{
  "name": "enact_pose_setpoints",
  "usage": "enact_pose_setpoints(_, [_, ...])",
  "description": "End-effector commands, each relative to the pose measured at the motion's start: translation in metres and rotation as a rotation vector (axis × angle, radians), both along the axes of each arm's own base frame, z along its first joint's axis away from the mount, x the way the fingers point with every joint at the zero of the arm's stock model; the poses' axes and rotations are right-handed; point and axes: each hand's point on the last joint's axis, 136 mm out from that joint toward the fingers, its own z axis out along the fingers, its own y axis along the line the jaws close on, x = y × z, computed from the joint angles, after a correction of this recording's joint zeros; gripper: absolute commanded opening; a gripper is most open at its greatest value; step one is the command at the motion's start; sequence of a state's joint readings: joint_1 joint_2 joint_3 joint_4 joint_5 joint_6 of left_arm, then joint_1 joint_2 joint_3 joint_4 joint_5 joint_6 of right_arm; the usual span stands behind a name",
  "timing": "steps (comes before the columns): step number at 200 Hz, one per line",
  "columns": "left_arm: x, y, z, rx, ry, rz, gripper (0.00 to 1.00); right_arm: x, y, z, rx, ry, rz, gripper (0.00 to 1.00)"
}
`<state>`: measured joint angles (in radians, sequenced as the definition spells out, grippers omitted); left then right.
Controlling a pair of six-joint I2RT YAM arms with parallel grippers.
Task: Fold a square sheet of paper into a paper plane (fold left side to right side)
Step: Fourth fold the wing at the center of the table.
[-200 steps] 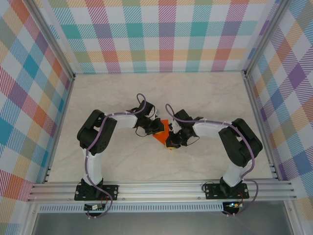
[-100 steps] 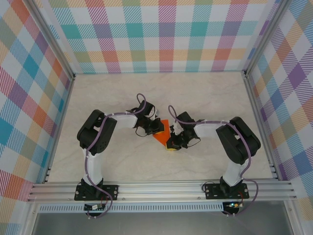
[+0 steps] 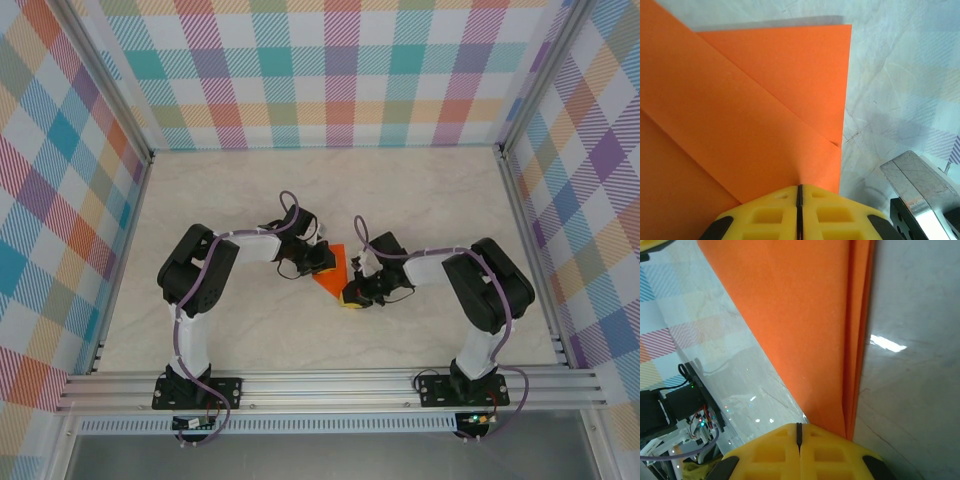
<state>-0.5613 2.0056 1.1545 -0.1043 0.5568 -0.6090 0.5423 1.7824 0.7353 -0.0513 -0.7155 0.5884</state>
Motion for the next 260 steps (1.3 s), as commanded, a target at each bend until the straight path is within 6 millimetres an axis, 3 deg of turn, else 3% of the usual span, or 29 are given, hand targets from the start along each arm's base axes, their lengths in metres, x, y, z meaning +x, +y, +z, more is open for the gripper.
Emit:
enact_pose_setpoints(1, [-0.007, 0.029, -0.039, 0.17, 0.043, 0.048, 0.09, -0.038, -0.034, -0.041, -0.155, 0.148, -0.037, 0.04])
enact_pose_setpoints(97, [-0.004, 0.034, -0.037, 0.185, 0.036, 0.056, 0.08, -0.055, -0.052, -0.025, -0.176, 0.147, -0.033, 0.04])
enact_pose_setpoints(142, [-0.003, 0.032, -0.03, 0.17, 0.028, 0.055, 0.08, -0.029, -0.037, 0.037, -0.082, -0.024, -0.017, 0.07])
enact_pose_setpoints(164, [-0.003, 0.032, -0.029, 0.167, 0.027, 0.055, 0.08, -0.015, -0.027, 0.052, -0.048, -0.058, -0.021, 0.08])
enact_pose_setpoints(213, [-0.003, 0.03, -0.029, 0.154, 0.029, 0.056, 0.08, 0.022, -0.008, 0.043, -0.043, -0.082, -0.038, 0.07])
enact_pose_setpoints(260, [-0.002, 0.029, -0.028, 0.152, 0.029, 0.052, 0.09, 0.016, -0.008, 0.014, -0.091, -0.029, -0.007, 0.06])
